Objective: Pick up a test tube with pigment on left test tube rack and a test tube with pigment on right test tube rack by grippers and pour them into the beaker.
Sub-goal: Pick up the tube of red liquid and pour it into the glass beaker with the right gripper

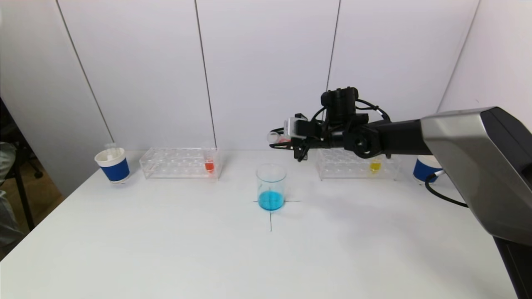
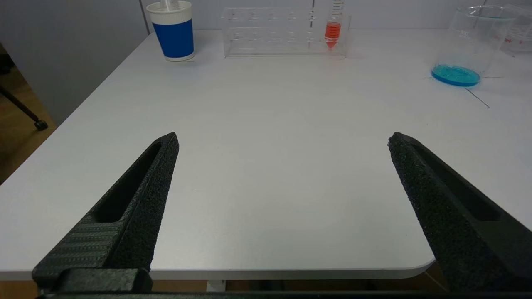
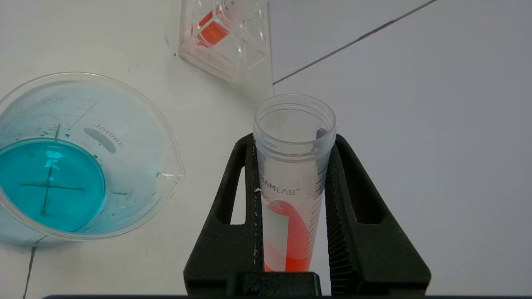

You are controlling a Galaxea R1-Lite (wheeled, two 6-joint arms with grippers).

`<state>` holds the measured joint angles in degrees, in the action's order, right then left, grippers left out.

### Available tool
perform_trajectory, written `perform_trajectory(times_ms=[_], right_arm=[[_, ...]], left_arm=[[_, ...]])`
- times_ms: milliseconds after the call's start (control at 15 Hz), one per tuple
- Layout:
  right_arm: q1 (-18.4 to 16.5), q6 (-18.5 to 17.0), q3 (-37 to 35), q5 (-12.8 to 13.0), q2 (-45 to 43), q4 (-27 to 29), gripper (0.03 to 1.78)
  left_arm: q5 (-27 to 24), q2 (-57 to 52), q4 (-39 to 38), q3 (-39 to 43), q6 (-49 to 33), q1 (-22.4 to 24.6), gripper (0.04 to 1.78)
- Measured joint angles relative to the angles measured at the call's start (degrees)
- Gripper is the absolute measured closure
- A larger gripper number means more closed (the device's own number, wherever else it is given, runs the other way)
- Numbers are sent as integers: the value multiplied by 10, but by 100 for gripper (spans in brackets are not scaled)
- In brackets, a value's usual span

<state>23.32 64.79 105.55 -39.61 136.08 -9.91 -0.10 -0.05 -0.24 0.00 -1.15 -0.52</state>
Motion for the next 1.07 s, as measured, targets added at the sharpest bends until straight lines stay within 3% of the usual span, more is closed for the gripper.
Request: perform_trajectory(times_ms=[333, 1067], right_arm=[[2, 48, -1, -13, 13, -2, 133], [4, 126, -6, -13, -1, 19, 133]], left_arm=[[0, 0, 0, 0, 0, 0, 6], [0, 0, 0, 0, 0, 0, 6]])
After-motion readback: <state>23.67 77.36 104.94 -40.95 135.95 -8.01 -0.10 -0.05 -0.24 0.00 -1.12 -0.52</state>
